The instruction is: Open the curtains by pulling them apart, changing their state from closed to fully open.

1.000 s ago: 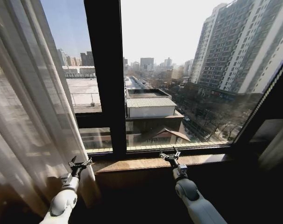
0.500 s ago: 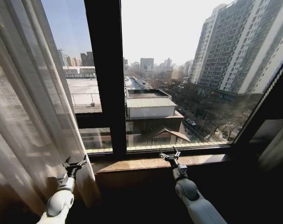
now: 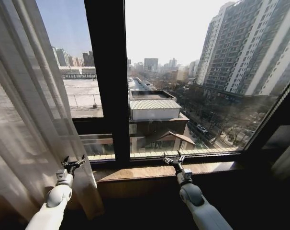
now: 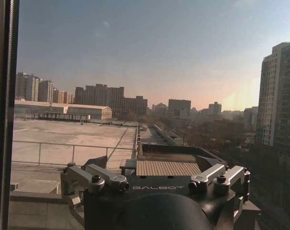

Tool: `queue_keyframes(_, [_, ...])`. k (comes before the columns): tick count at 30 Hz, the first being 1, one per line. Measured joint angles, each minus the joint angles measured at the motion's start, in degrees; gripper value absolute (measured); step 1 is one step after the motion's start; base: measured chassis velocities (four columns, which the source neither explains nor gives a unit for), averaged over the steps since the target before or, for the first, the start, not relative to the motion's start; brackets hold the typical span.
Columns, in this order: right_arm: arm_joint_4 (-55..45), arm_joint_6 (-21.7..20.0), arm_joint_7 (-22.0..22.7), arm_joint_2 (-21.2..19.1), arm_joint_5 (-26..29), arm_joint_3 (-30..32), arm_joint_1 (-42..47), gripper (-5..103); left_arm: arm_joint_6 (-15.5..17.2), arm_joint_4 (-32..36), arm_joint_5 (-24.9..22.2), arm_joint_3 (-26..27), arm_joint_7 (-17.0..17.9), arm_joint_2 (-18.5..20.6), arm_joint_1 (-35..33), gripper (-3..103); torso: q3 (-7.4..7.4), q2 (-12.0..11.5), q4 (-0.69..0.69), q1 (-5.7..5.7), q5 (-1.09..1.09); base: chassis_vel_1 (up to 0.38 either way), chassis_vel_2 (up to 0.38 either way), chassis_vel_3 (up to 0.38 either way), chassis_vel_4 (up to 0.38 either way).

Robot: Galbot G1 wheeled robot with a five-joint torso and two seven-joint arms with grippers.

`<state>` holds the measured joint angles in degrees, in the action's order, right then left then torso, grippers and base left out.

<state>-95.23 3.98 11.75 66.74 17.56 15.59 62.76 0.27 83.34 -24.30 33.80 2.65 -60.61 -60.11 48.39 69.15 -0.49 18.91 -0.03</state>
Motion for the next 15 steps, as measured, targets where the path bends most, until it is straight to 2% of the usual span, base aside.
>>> queue_keyframes(4, [0.0,0.0,0.0,0.0,0.0,0.0,0.0,100,-0.2,-0.6,-0.9,-0.5,-1.7,0.3,1.0,100,-0.02,0.0,0.03,-0.05,0.01,0.0,0.0,0.0,0.0])
queue_keyframes(5, [0.0,0.0,0.0,0.0,0.0,0.0,0.0,100,-0.3,-0.7,-1.2,-0.6,-2.4,0.5,1.2,103,-0.02,0.0,0.03,-0.06,0.02,0.0,0.0,0.0,0.0])
queue_keyframes(10, [0.0,0.0,0.0,0.0,0.0,0.0,0.0,100,-0.4,-0.2,-1.8,-1.9,-4.0,-0.2,0.7,94,-0.01,0.0,0.03,-0.05,0.01,0.0,0.0,0.0,0.0])
queue_keyframes(11, [0.0,0.0,0.0,0.0,0.0,0.0,0.0,100,-0.4,0.0,-1.6,-2.1,-4.1,-0.7,0.5,98,-0.01,0.0,0.02,-0.05,0.01,0.0,0.0,0.0,0.0])
queue_keyframes(15, [0.0,0.0,0.0,0.0,0.0,0.0,0.0,100,-0.4,-0.4,-0.7,-2.3,-4.1,-1.8,0.5,100,-0.02,0.0,0.02,-0.04,0.01,0.0,0.0,0.0,0.0])
